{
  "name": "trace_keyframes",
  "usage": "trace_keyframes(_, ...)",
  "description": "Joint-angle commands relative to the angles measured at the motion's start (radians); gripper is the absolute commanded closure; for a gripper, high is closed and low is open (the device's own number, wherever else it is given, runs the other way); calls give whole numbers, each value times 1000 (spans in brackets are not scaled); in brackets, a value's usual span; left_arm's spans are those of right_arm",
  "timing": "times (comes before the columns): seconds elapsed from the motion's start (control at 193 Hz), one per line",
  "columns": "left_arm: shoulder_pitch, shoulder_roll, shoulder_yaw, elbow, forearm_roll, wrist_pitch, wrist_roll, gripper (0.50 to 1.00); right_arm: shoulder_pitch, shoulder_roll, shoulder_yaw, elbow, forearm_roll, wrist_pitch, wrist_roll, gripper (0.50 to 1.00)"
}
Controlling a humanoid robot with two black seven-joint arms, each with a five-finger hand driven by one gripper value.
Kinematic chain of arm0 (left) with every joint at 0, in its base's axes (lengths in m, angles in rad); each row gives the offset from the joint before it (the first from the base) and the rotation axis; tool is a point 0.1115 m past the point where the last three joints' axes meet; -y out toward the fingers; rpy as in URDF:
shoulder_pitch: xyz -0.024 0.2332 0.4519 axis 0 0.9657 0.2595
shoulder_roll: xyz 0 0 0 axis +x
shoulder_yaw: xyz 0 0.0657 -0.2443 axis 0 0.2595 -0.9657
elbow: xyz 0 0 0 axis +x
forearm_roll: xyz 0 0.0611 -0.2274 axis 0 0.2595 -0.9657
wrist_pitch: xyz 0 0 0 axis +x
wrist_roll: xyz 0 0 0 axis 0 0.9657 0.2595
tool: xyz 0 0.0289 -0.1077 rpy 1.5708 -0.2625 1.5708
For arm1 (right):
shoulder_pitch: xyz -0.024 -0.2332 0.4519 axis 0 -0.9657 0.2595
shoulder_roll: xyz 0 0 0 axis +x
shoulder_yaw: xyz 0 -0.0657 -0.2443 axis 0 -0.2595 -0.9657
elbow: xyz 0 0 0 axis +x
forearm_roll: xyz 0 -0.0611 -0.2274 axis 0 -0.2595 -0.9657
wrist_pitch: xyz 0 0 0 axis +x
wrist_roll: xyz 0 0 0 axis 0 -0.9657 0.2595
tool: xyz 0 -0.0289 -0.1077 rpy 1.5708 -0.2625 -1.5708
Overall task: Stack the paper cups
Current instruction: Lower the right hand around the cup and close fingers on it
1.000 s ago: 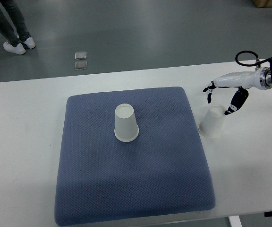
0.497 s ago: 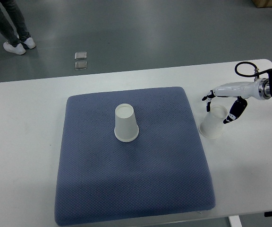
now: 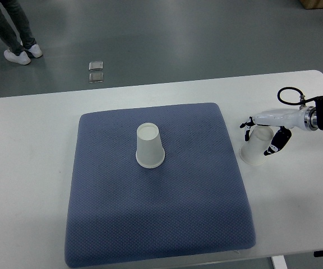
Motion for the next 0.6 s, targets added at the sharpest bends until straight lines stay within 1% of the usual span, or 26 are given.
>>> trace_keyframes(0.0, 0, 0, 0, 1, 0, 0, 0, 500, -6, 6, 2, 0, 0, -1, 0, 591)
trace_keyframes(0.124, 0, 0, 0, 0, 0, 0, 0, 500, -8, 20, 2, 0, 0, -1, 0, 593)
trace_keyframes(0.223, 0, 0, 0, 0, 0, 0, 0, 500, -15, 21, 2, -2, -1, -1, 0, 609)
trace_keyframes(0.249, 0, 0, 0, 1, 0, 0, 0, 500, -17, 21, 2, 0, -1, -1, 0, 628)
trace_keyframes(0.332, 0, 0, 0, 0, 0, 0, 0, 500, -20, 21, 2, -2, -1, -1, 0, 652)
trace_keyframes(0.347, 0, 0, 0, 0, 0, 0, 0, 500, -20, 21, 2, -2, -1, -1, 0, 666)
trace_keyframes(0.42, 0, 0, 0, 0, 0, 0, 0, 500, -20, 21, 3, -6, -1, -1, 0, 691)
trace_keyframes(0.523, 0, 0, 0, 0, 0, 0, 0, 500, -21, 23, 3, -14, -1, -1, 0, 705)
trace_keyframes(0.596, 0, 0, 0, 0, 0, 0, 0, 500, -27, 23, 6, -14, -1, -1, 0, 732)
